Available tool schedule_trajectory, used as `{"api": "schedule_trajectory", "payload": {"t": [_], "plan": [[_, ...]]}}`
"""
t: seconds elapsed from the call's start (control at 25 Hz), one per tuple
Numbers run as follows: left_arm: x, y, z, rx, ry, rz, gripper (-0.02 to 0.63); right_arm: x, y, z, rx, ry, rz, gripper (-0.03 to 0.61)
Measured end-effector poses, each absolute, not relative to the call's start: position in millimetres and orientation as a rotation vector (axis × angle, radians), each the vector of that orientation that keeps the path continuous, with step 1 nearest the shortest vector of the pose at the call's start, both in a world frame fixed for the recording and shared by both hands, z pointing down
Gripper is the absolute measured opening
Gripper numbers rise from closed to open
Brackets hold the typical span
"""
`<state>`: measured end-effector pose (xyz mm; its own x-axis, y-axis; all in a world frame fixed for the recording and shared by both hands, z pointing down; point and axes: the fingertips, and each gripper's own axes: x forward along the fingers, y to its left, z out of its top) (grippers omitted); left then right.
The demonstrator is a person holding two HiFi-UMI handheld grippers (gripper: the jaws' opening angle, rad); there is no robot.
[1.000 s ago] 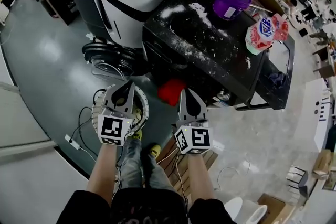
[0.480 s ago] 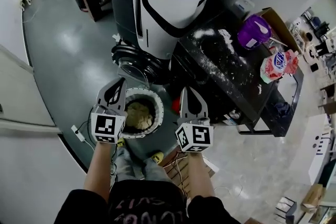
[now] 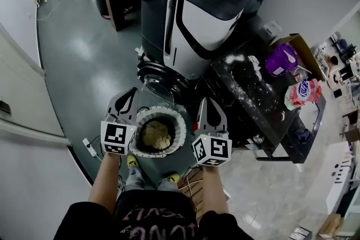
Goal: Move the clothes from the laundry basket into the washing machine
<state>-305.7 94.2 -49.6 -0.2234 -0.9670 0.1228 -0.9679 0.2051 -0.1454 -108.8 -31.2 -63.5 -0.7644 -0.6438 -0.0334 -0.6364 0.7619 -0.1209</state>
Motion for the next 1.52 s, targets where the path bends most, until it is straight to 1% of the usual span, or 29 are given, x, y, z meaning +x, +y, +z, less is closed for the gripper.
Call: {"api": "schedule_trajectory", "payload": {"t": [0.56, 0.68, 0.72, 0.76, 0.8, 0.84, 0.88, 0.96, 1.04, 1.2, 1.52], "plan": [[-335.2, 82.5, -57.5, 2.070, -2.335, 0.223, 0.011, -123.2, -20.3, -73.4, -1.201, 2.834, -0.119, 0.005], [-341.5, 84.6, -59.4, 2.076, -2.337, 0.211, 0.012, -128.5, -13.5, -77.8, -1.177, 2.826, -0.105, 0.089], [-343.5, 85.6, -60.4, 2.082, -2.330, 0.201, 0.016, -129.8, -11.8, -79.8, -1.174, 2.821, -0.104, 0.129], [-345.4, 86.5, -61.1, 2.089, -2.319, 0.194, 0.036, -131.3, -10.5, -81.9, -1.175, 2.818, -0.103, 0.161], [-347.1, 87.4, -61.3, 2.098, -2.303, 0.187, 0.083, -133.1, -9.3, -83.6, -1.175, 2.816, -0.103, 0.190], [-348.8, 88.6, -61.3, 2.107, -2.287, 0.178, 0.176, -135.4, -7.8, -84.8, -1.173, 2.817, -0.104, 0.224], [-350.9, 90.3, -61.7, 2.113, -2.277, 0.168, 0.217, -138.1, -5.9, -85.5, -1.169, 2.820, -0.104, 0.255], [-356.5, 94.4, -63.9, 2.125, -2.282, 0.153, 0.260, -143.3, -1.5, -85.8, -1.166, 2.824, -0.100, 0.296], [-362.7, 98.6, -63.7, 2.132, -2.284, 0.160, 0.293, -146.6, 2.7, -85.3, -1.177, 2.818, -0.095, 0.318], [-374.5, 108.1, -62.1, 2.131, -2.273, 0.142, 0.321, -145.7, 9.5, -81.5, -1.219, 2.802, -0.116, 0.331], [-385.2, 111.3, -67.3, 2.084, -2.319, 0.100, 0.321, -139.4, 4.4, -85.1, -1.200, 2.801, -0.121, 0.325]]}}
